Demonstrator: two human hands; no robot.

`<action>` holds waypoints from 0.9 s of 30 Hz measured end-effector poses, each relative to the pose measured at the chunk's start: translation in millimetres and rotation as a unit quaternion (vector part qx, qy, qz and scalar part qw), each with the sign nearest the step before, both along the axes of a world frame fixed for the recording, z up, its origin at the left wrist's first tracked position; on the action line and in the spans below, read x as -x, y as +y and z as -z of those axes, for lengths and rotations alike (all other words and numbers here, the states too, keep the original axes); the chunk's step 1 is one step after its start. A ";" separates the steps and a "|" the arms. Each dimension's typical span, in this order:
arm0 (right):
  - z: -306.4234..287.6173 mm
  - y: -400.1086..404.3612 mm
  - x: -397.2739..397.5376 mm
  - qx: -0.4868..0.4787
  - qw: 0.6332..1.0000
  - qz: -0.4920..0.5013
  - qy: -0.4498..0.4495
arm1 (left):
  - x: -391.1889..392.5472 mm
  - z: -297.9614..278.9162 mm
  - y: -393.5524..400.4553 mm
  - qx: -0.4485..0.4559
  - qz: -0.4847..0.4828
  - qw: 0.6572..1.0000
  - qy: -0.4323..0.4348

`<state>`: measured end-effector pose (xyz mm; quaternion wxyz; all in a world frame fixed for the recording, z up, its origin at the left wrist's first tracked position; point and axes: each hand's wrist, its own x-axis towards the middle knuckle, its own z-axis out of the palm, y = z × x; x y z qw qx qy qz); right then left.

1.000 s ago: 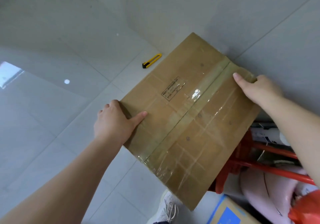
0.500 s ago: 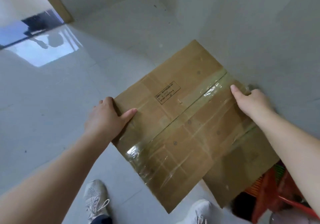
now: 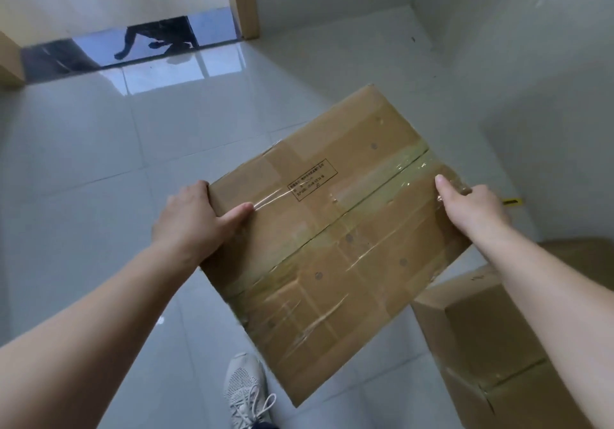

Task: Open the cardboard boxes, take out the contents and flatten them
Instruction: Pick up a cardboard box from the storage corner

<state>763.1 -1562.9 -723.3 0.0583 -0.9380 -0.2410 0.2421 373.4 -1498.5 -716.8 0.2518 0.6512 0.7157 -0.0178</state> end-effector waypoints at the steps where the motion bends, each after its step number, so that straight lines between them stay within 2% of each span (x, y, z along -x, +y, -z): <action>1: 4.8 7.4 11.3 0.002 1.000 -0.005 -0.002 | 11.0 5.8 6.0 0.002 -0.001 1.000 0.004; 16: 140.6 49.0 95.1 0.023 0.999 0.015 0.045 | 80.8 136.4 70.9 0.021 -0.023 0.999 0.029; 27: 188.0 48.9 130.4 0.062 0.997 -0.019 0.051 | 105.1 199.2 94.9 0.038 -0.021 0.998 0.041</action>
